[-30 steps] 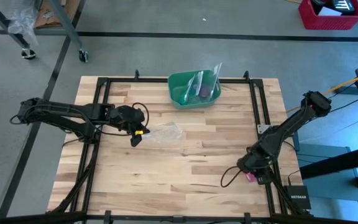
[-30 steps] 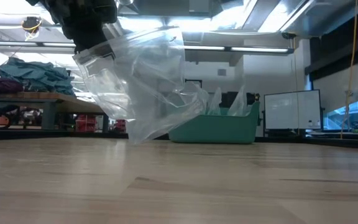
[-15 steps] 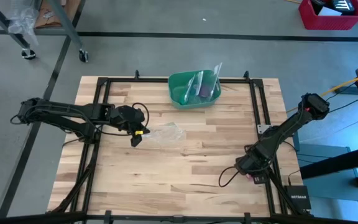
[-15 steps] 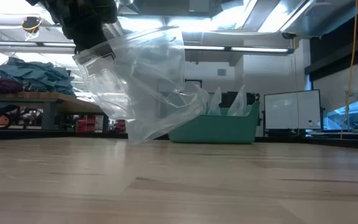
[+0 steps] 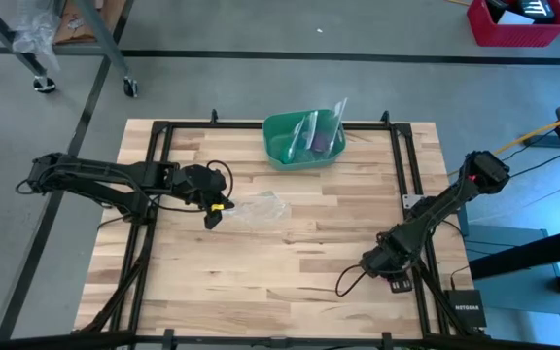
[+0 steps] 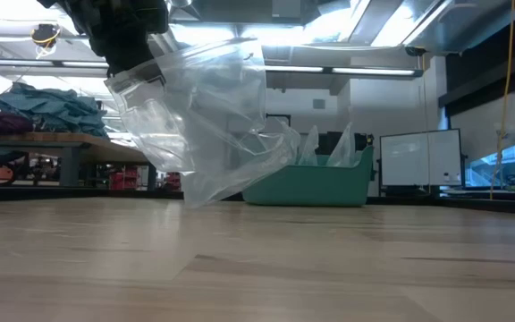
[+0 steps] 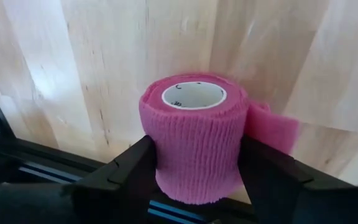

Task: Roll bandage
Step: Put the pink bandage into the transparent zip bag

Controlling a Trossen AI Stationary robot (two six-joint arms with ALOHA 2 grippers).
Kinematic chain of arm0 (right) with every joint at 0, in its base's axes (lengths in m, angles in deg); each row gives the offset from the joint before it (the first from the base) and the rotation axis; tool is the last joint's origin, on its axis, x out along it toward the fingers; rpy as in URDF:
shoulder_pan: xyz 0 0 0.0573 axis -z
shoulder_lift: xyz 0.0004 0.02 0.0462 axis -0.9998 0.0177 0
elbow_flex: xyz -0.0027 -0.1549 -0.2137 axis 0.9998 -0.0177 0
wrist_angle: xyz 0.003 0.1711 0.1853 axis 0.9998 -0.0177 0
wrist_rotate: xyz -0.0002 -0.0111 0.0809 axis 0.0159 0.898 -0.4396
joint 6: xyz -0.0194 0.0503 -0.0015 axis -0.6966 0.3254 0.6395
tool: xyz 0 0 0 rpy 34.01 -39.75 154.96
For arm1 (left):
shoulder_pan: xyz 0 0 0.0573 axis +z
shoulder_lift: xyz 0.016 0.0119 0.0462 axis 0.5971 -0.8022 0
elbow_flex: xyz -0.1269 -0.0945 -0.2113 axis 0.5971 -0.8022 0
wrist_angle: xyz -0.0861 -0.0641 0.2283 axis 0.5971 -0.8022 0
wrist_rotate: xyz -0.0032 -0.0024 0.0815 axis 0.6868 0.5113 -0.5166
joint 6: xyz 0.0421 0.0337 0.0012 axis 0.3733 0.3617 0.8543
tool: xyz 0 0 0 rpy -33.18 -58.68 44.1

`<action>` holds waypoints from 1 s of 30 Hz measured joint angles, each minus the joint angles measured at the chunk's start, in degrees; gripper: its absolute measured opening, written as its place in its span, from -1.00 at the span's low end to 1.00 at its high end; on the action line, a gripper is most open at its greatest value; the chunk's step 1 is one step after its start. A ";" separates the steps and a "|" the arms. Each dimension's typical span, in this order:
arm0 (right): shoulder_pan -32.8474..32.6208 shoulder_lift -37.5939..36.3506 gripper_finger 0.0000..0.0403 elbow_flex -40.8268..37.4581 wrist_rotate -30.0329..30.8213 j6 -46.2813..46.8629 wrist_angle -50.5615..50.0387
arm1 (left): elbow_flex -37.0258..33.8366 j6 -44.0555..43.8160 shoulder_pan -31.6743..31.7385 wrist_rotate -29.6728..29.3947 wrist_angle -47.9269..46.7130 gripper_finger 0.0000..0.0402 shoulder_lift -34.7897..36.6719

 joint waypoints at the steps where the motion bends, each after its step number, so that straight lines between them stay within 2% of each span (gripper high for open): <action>1: 0.02 0.95 0.09 0.00 -0.56 -0.02 0.04 | 0.00 -0.01 0.01 0.00 0.02 -1.00 0.00; 8: 0.06 2.67 0.04 0.01 -1.50 -0.04 0.44 | 0.00 0.01 0.01 0.00 0.01 -1.00 0.00; 15: 0.41 1.75 -0.26 -0.18 -2.00 -0.04 0.52 | 0.00 -0.01 -0.01 0.01 0.04 -1.00 0.00; 22: 4.15 1.68 -0.28 -0.48 -6.39 0.03 3.07 | 0.00 0.00 -0.01 0.02 0.06 -1.00 0.00; 30: 8.82 1.83 -0.31 -0.50 -8.64 -0.97 14.10 | 0.00 0.00 0.01 0.02 0.04 -1.00 0.00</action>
